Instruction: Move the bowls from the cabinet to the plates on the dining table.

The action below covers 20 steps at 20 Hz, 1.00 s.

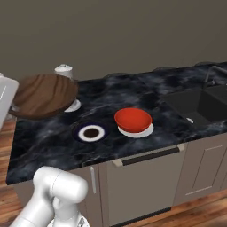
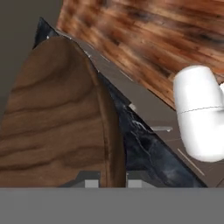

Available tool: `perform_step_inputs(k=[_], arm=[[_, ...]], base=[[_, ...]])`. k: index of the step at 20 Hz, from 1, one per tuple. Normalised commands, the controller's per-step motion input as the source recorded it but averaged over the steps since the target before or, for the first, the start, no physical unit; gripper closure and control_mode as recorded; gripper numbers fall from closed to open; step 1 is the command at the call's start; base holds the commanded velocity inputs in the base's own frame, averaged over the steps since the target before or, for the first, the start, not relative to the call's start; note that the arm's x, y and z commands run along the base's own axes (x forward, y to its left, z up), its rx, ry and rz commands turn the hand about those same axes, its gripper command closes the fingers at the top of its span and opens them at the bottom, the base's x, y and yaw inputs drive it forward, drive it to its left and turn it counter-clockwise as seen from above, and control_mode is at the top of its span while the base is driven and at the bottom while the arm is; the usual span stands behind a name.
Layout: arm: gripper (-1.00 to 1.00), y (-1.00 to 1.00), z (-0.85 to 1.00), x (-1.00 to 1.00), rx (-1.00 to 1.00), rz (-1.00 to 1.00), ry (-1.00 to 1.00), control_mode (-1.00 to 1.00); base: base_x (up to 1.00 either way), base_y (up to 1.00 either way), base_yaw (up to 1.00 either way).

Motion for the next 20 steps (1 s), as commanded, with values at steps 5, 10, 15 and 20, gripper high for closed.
perform_step_inputs(k=[5, 10, 15, 20], arm=[[1.00, 0.32, -0.48, 0.26, 0.14, -0.24, 0.03, -1.00], [1.00, 0.26, -0.55, 0.47, 0.14, -0.22, 0.00, -1.00], [1.00, 0.29, -0.41, 0.58, 0.12, -0.18, 0.00, -1.00], [1.00, 0.43, -0.25, 0.51, 0.08, -0.12, 0.00, -1.00]], base=[[0.00, 0.00, 0.00], [0.00, 0.00, 0.00], [0.00, 0.00, 0.00], [0.00, 0.00, 0.00]])
